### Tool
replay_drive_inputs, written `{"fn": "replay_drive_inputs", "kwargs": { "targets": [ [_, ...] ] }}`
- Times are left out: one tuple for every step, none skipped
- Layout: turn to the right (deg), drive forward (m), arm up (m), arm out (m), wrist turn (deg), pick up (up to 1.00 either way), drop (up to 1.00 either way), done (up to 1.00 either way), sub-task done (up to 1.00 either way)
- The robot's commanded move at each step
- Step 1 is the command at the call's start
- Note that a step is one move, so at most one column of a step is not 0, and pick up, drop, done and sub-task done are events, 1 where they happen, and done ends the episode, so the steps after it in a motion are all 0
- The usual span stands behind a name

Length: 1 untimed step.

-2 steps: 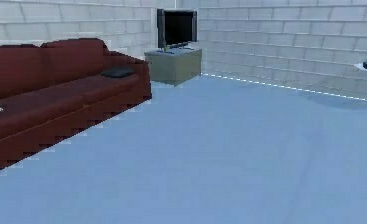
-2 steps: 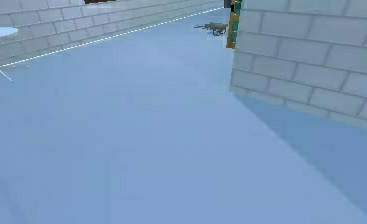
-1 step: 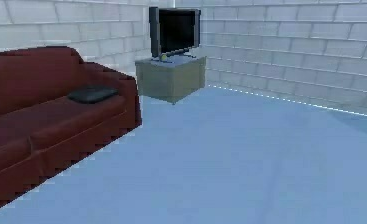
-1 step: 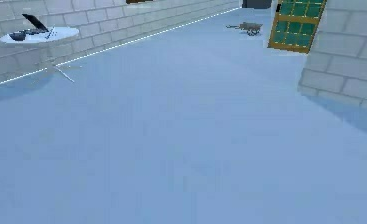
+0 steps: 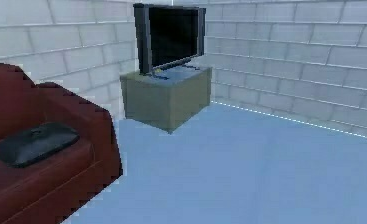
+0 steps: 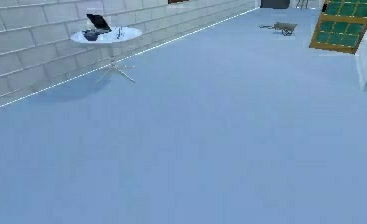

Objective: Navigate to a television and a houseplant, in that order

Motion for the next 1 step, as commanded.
{"fn": "replay_drive_inputs", "kwargs": {
  "targets": [
    [0.0,1.00,0.00,0.00,0.0,0.00,0.00,0.00,0.00]
  ]
}}
